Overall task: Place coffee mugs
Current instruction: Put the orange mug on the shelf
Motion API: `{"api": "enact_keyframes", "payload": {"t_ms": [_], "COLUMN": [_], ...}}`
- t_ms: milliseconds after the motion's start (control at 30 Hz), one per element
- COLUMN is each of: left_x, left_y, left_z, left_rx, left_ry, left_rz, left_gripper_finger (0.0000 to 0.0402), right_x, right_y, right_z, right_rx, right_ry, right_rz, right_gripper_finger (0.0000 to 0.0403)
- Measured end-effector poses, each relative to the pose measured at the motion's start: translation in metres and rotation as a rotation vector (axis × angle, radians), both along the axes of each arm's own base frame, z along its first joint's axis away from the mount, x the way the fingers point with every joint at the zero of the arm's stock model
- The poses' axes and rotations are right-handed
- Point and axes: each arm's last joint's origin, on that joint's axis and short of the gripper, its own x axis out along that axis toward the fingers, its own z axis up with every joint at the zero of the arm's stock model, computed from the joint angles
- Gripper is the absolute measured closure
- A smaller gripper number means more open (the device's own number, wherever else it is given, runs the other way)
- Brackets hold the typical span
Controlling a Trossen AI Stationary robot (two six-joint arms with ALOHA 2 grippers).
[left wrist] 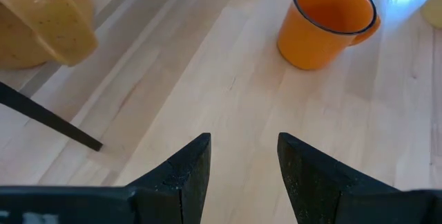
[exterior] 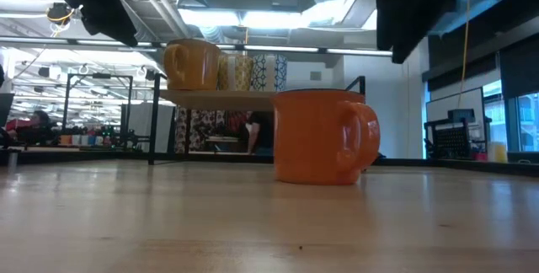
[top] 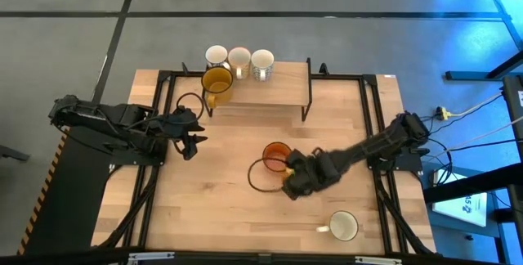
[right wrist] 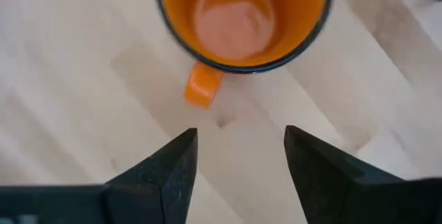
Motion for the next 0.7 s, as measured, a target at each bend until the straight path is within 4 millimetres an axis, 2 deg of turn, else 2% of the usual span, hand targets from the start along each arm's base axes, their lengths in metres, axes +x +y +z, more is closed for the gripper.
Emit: {"api": "enact_keyframes", "payload": {"t_ms": [167, 333, 533, 700], "left_x": [0.000, 0.000, 0.000, 0.000], "left_y": [0.000, 0.000, 0.000, 0.000], "left_z": [0.000, 0.000, 0.000, 0.000], "left_rx": [-0.008, -0.005, -0.008, -0.009], "left_ry": [-0.002, -0.002, -0.001, 0.005], "left_rz": [0.005, 0.007, 0.003, 0.002], "left_gripper_finger": [0.0239, 0.0239, 0.0239, 0.0239], "right_x": [-0.013, -0.027, -0.031, -0.028], "right_y": [0.036, 0.063, 0.065, 0.061], "right_z": [-0.023, -0.048, -0.087, -0.108], "right_rx": [-0.166, -0.314, -0.370, -0.406], "right_ry": [-0.276, -0.530, -0.573, -0.545], "right_rz": [-0.125, -0.138, -0.151, -0.155], "right_gripper_finger": [0.0199, 0.0199, 0.0199, 0.0199]}}
